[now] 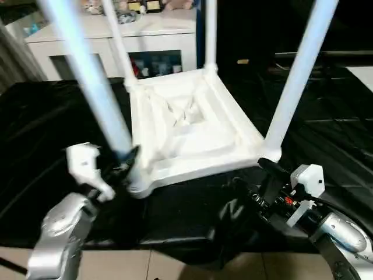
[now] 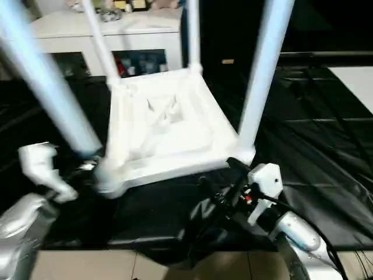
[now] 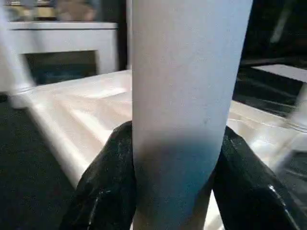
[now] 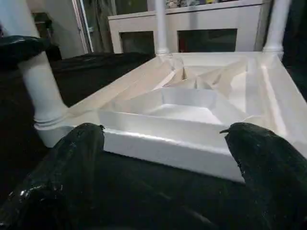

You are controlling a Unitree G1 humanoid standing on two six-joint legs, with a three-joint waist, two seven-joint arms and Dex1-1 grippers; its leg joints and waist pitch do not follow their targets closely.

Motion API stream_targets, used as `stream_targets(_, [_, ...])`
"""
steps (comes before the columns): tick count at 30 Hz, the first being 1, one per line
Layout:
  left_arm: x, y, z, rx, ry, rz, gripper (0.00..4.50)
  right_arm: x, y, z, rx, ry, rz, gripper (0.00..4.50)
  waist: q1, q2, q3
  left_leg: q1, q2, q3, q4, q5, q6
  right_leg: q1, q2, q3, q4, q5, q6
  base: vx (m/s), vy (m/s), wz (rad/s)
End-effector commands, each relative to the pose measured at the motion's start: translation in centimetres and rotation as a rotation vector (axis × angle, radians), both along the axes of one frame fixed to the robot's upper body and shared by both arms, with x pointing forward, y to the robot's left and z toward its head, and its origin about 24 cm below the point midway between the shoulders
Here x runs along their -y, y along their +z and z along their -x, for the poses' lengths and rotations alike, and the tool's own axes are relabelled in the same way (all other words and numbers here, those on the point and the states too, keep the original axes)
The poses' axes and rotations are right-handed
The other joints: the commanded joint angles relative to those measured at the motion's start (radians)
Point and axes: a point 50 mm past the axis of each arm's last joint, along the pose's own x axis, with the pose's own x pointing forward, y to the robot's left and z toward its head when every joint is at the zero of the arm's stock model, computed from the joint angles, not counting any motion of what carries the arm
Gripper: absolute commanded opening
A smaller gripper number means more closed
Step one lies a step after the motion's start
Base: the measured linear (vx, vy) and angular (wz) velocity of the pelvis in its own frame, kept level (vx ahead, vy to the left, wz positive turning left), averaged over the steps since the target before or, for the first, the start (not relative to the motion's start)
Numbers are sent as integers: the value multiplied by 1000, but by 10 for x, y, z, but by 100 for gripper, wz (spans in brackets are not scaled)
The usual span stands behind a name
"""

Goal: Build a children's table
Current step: Flip table

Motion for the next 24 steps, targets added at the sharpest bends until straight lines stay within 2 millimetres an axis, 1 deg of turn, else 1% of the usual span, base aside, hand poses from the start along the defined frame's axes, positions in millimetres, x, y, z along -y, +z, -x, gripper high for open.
stream_targets(1, [5,-13,1,-64,-36,-7,192,-7,1,2,2,31,-8,450,-11,-19,-29,3,44,-29,-86,-314,21,10,-72,40,-99,-436,-44,0,0,0])
stream_targets(2, [5,-13,1,-60,-38,-7,192,-8,1,1,-1,27,-11,450,-14,-21,-29,2,44,-29,-86,-310,23,12,-73,40,-98,-435,-48,0,0,0])
stream_targets(3, [6,-13,1,-57,-42,-5,192,-9,1,1,-6,22,-14,450,-14,-20,-30,0,43,-30,-85,-300,26,14,-73,39,-97,-429,-50,0,0,0])
stream_targets(4, [9,-13,2,-49,-57,0,192,-9,-3,-1,-40,2,-6,450,-16,-22,-30,1,44,-28,-84,-289,31,12,-72,40,-98,-426,-54,0,0,0])
stream_targets(5, [9,-13,2,-47,-61,2,192,-9,-4,-2,-50,-4,-2,450,-16,-21,-30,2,44,-28,-84,-286,32,11,-72,40,-98,-423,-58,0,0,0])
stream_targets(6, [13,-12,3,-38,-78,10,192,-8,-11,-6,-103,-52,23,450,-16,-27,-31,4,44,-26,-82,-276,33,11,-69,41,-98,-413,-62,0,0,0])
stream_targets(7, [16,-11,4,-34,-86,15,192,-7,-15,-8,-131,-81,38,450,-15,-24,-30,3,44,-26,-83,-267,28,10,-69,40,-95,-401,-71,0,0,0])
stream_targets(8, [22,-10,5,-23,-112,33,191,-7,-20,-12,-169,-129,18,450,-14,-32,-31,4,44,-24,-82,-264,29,10,-68,40,-95,-398,-74,0,0,0])
stream_targets(9, [27,-8,5,-15,-127,45,191,-8,-23,-16,-202,-165,-9,450,-12,-25,-33,6,44,-26,-82,-257,27,9,-70,41,-91,-388,-81,0,0,0])
stream_targets(10, [32,-5,5,-5,-139,64,191,-11,-24,-21,-211,-191,-40,450,-13,-31,-32,4,44,-24,-82,-259,25,9,-71,41,-92,-390,-89,0,0,0])
stream_targets(11, [33,-5,4,-3,-141,68,191,-12,-24,-22,-212,-195,-45,450,-10,-31,-36,7,46,-23,-81,-249,25,8,-72,42,-91,-377,-91,0,0,0])
stream_targets(12, [35,-3,3,0,-136,90,191,-14,-23,-25,-214,-204,-64,450,-7,-32,-39,7,50,-22,-79,-226,27,8,-69,43,-86,-326,-96,0,0,0])
stream_targets(13, [35,-3,3,0,-136,90,191,-14,-23,-25,-214,-204,-64,450,-6,-29,-40,4,50,-23,-80,-211,27,11,-68,42,-80,-270,-105,0,0,0])
stream_targets(14, [38,1,2,9,-118,137,191,-16,-23,-30,-225,-228,-92,450,-6,-35,-40,1,49,-22,-79,-206,28,13,-67,41,-78,-249,-105,0,0,0])
stream_targets(15, [40,5,1,19,-94,212,191,-19,-22,-34,-240,-247,-134,450,-5,-33,-40,2,50,-22,-80,-202,27,14,-68,41,-74,-232,-110,0,0,0])
stream_targets(16, [43,10,1,29,-64,315,191,-21,-21,-39,-262,-271,-177,450,-8,-35,-39,0,47,-19,-78,-205,32,15,-72,41,-74,-235,-126,0,0,0])
stream_targets(17, [43,10,1,29,-64,315,191,-21,-21,-39,-262,-271,-177,450,-9,-39,-39,1,47,-19,-77,-202,32,15,-71,41,-75,-236,-127,0,0,0])
stream_targets(18, [44,11,1,31,-58,343,191,-21,-21,-40,-269,-277,-182,450,-7,-38,-39,-1,47,-19,-77,-196,34,16,-71,41,-75,-238,-122,0,0,0])
stream_targets(19, [45,10,3,33,-55,374,191,-21,-21,-42,-284,-291,-194,450,-6,-41,-40,-1,46,-18,-75,-182,35,18,-72,42,-73,-230,-117,0,0,0])
stream_targets(20, [48,9,7,34,-68,405,192,-21,-23,-44,-322,-303,-232,450,-7,-48,-39,-2,45,-16,-75,-176,38,18,-72,42,-75,-227,-118,0,0,0])
stream_targets(21, [48,9,7,34,-68,405,192,-21,-23,-44,-322,-303,-232,450,-6,-48,-40,-2,46,-17,-75,-168,40,20,-73,42,-72,-222,-121,0,0,0])
stream_targets(22, [50,9,10,37,-72,437,192,-22,-23,-45,-346,-299,-290,450,-4,-48,-41,-1,45,-15,-70,-147,48,18,-71,42,-71,-193,-127,0,0,0])
stream_targets(23, [50,9,11,38,-73,464,192,-21,-23,-46,-365,-304,-332,450,-3,-53,-41,-3,45,-14,-70,-140,52,21,-72,42,-70,-186,-127,0,0,0])
stream_targets(24, [50,9,11,38,-73,466,192,-20,-23,-47,-366,-305,-334,450,-2,-49,-41,-4,45,-14,-69,-128,60,20,-72,42,-69,-180,-127,0,0,0])
